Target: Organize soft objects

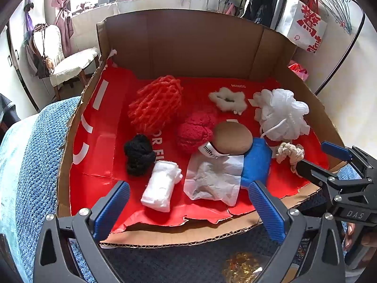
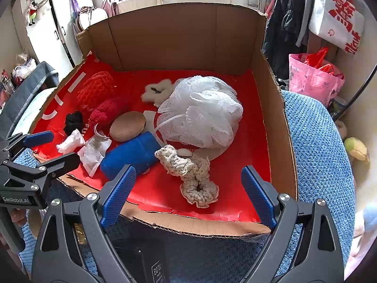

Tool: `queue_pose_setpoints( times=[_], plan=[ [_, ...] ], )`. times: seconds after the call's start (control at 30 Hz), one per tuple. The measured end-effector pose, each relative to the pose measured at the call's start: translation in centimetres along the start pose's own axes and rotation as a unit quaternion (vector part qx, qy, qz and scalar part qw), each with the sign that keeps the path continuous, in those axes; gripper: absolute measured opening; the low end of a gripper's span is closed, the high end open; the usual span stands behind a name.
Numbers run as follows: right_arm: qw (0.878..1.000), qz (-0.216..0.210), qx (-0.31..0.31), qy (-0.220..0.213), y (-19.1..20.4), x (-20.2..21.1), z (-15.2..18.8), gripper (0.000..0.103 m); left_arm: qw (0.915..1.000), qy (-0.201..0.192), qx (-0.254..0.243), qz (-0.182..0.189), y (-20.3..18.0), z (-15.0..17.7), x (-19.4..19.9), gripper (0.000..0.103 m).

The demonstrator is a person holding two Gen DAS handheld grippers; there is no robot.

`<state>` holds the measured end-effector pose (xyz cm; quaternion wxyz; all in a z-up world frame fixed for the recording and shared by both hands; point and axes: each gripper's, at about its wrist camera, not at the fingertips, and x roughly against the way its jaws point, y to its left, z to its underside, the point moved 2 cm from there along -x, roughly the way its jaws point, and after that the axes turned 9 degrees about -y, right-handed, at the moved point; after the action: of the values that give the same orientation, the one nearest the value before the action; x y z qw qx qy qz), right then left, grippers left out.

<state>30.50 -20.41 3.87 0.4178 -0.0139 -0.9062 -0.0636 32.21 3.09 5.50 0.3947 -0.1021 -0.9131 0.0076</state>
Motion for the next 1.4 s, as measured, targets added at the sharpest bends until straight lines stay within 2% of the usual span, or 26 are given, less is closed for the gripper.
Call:
queue_pose_setpoints(
  times=[0.3, 0.73, 0.87, 1.07, 1.23, 1.4],
  plan=[
    [1.000, -0.004, -0.005, -0.013, -0.2, 2.0, -0.6, 0.092, 0.9997, -0.023, 0.003, -0.003, -0.3, -0.6, 2.9, 0.103],
    [0.995, -0.007, 0.008, -0.098, 1.0, 12.0, -1.2, 0.092, 0.9960, -0.089, -0.005, 0.000, -2.4, 0.7, 11.7, 0.103],
    [0.992, -0.012, 0.012, -0.121, 1.5, 15.5, 0.0, 0.098, 0.9945, -0.105, -0.005, 0.002, -3.2, 2.1, 14.4, 0.103],
    [0.989, -0.019, 0.023, -0.142, 2.6, 19.4, 3.5, 0.099, 0.9924, -0.123, -0.004, 0.009, -4.6, 5.7, 17.7, 0.103],
    [0.991, -0.024, 0.018, -0.133, 3.0, 20.1, 7.2, 0.100, 0.9923, -0.124, -0.004, -0.002, -5.2, 9.1, 18.2, 0.103],
    [0.995, -0.028, -0.001, -0.096, 2.8, 17.9, 11.1, 0.100, 0.9949, -0.101, 0.005, -0.002, -5.1, 12.2, 16.2, 0.103]
  ],
)
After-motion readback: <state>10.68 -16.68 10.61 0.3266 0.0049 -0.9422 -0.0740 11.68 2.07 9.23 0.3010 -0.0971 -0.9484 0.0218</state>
